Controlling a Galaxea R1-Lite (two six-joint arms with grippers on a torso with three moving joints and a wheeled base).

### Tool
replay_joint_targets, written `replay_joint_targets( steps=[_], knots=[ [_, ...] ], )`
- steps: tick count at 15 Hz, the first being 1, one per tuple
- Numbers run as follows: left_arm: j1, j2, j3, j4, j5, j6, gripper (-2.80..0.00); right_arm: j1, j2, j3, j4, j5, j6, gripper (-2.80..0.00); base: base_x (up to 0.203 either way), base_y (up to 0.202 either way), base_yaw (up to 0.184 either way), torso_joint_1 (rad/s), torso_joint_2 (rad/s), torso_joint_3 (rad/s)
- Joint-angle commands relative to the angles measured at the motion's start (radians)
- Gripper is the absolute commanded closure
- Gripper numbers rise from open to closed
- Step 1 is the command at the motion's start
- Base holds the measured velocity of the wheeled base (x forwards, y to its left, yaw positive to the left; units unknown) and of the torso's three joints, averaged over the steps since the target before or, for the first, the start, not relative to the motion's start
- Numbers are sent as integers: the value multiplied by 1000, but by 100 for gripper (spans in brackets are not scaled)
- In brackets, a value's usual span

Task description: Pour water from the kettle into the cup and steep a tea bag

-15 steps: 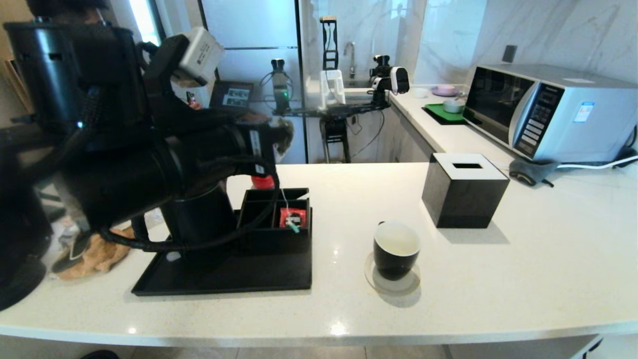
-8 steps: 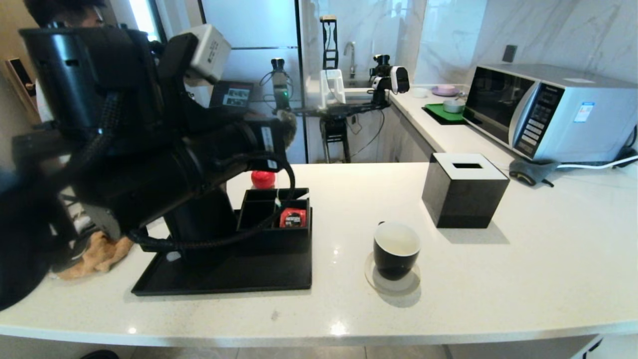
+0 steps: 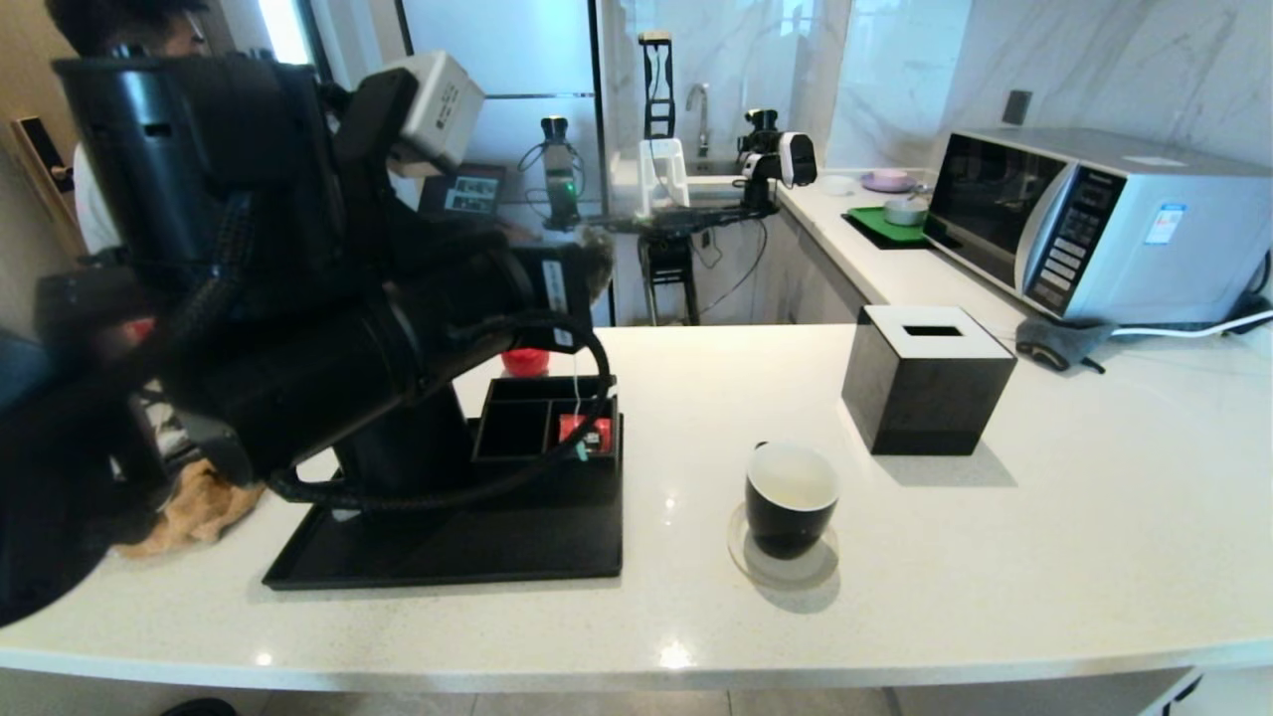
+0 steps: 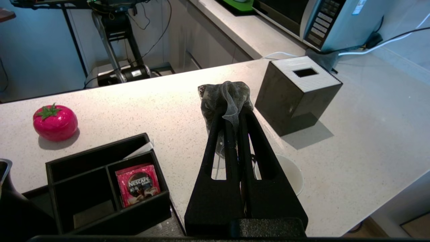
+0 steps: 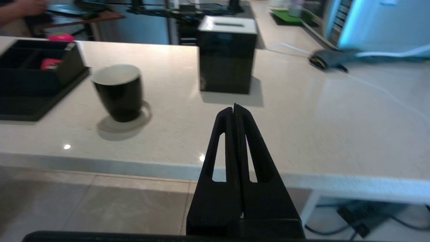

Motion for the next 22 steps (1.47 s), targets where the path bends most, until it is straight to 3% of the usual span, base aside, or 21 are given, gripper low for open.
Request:
replay_joint_targets(
  steps=[1,3,6,9,13,18,22],
  knots=[
    [0,8,-6,-3,1,0,0,5,119,-50,-16,55,-7,0,0,0,0,0,0,0],
    [0,6,-8,-4,0,1,0,13,250,-100,-78,158,-21,0,0,0,0,0,0,0],
    [-9,8,-23,-4,0,0,0,16,428,-168,-123,375,-60,0,0,0,0,0,0,0],
    [-6,5,-39,-3,2,0,0,17,609,-194,-189,459,-120,0,0,0,0,0,0,0],
    [-8,8,-53,-3,0,1,0,46,916,-240,-459,502,-137,0,0,0,0,0,0,0],
    [-8,10,-74,-3,0,1,0,261,1260,-339,-724,498,-140,0,0,0,0,0,0,0],
    [-11,22,-94,-3,0,4,0,437,1462,-445,-862,490,-140,0,0,0,0,0,0,0]
  ],
)
